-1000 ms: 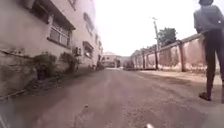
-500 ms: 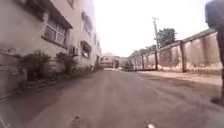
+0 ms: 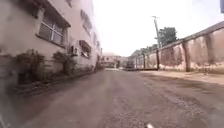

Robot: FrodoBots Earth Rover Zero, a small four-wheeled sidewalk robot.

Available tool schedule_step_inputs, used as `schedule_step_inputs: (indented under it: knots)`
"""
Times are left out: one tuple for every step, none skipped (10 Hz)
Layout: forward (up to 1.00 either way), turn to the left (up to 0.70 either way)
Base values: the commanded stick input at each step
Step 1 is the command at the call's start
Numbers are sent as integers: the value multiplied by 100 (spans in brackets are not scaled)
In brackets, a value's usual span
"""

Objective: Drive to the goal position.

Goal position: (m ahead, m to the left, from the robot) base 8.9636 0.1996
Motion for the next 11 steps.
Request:
schedule_step_inputs:
  knots:
    - [70, 1]
    - [70, 1]
    - [70, 1]
    - [70, 1]
    - [70, 1]
    - [70, 1]
    - [70, 1]
    - [70, 1]
    - [70, 1]
    - [70, 1]
    - [70, 1]
